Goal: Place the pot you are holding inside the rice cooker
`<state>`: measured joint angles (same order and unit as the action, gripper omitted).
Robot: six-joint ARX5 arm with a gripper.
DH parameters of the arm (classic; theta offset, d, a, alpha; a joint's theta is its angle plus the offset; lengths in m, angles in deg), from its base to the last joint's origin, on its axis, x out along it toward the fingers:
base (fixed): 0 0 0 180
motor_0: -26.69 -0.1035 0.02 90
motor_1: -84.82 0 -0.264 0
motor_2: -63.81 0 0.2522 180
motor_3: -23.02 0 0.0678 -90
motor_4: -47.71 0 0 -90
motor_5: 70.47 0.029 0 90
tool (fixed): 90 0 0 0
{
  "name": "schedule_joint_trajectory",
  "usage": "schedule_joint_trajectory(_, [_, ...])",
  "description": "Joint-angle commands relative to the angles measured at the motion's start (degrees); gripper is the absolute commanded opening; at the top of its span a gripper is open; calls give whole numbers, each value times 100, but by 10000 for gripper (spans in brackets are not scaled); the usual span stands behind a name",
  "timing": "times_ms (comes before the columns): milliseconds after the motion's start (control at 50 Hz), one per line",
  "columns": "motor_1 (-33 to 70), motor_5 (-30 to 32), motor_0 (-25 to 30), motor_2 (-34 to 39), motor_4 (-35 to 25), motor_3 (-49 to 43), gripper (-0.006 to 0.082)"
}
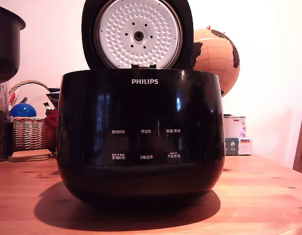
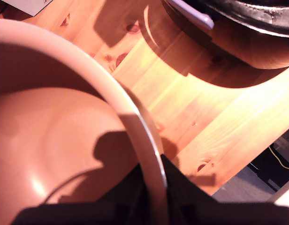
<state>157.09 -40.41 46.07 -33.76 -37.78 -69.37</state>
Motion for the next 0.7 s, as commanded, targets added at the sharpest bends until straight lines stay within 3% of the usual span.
schedule_joint_trajectory(0, [-37, -11, 26, -79, 44, 122, -19])
schedule_joint_trajectory(300, [-39, -13, 234, -81, -155, 125, -19])
schedule_joint_trajectory(680, [-39, -15, 1108, -109, -629, 363, -19])
